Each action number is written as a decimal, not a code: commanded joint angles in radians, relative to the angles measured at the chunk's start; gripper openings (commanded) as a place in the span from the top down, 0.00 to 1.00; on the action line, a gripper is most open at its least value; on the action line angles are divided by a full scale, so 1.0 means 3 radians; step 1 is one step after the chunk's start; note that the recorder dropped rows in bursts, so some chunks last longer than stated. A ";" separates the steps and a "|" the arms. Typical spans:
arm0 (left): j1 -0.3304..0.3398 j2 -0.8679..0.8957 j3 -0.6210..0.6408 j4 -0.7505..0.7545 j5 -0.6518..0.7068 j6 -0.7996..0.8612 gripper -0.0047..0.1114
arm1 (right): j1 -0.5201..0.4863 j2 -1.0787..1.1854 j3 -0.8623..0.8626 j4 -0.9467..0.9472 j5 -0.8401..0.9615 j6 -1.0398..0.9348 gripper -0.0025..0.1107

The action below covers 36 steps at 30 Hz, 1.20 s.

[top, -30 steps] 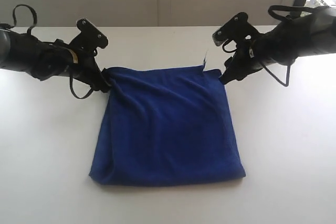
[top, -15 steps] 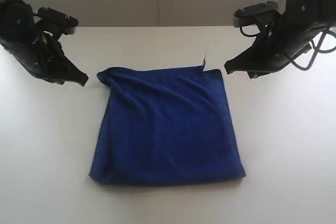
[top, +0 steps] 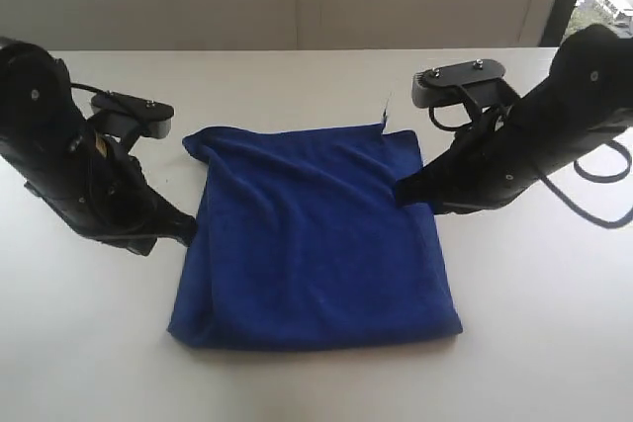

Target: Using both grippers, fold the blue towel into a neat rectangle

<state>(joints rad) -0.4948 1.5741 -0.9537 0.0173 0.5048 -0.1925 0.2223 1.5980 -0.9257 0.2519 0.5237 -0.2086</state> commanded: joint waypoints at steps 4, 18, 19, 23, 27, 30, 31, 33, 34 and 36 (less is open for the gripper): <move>-0.0027 -0.0031 0.0250 -0.0529 -0.0223 0.0187 0.96 | 0.0125 0.0389 0.0065 0.0074 -0.0197 -0.0032 0.98; -0.0027 -0.0025 0.0471 -0.1539 -0.0225 0.1197 0.60 | 0.0125 0.0711 0.0065 0.0107 -0.0286 -0.0048 0.98; -0.0027 -0.0025 0.0485 -0.1553 -0.0225 0.1240 0.58 | 0.0125 0.0707 0.0065 0.0107 -0.0295 -0.0048 0.98; -0.0027 0.0002 0.0517 -0.1754 -0.0256 0.1557 0.56 | 0.0125 0.0707 0.0065 0.0107 -0.0324 -0.0048 0.98; -0.0027 0.0140 0.0517 -0.1994 -0.0323 0.1870 0.57 | 0.0125 0.0707 0.0065 0.0107 -0.0330 -0.0048 0.98; -0.0027 0.0210 0.0517 -0.2050 -0.0347 0.1962 0.57 | 0.0125 0.0707 0.0065 0.0107 -0.0330 -0.0048 0.98; -0.0027 0.0225 0.0517 -0.2050 -0.0363 0.1962 0.57 | 0.0125 0.0707 0.0065 0.0107 -0.0330 -0.0048 0.98; -0.0027 0.0240 0.0517 -0.2050 -0.0386 0.1977 0.57 | 0.0125 0.0707 0.0065 0.0107 -0.0337 -0.0048 0.98; -0.0027 0.0247 0.0517 -0.2050 -0.0412 0.2001 0.57 | 0.0125 0.0707 0.0065 0.0107 -0.0337 -0.0048 0.98; -0.0027 0.0260 0.0517 -0.2050 -0.0436 0.2032 0.57 | 0.0125 0.0707 0.0065 0.0107 -0.0337 -0.0048 0.98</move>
<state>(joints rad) -0.4974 1.6494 -0.8069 -0.5825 0.3722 0.3984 0.2595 1.8105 -0.9089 0.2818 0.4321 -0.2109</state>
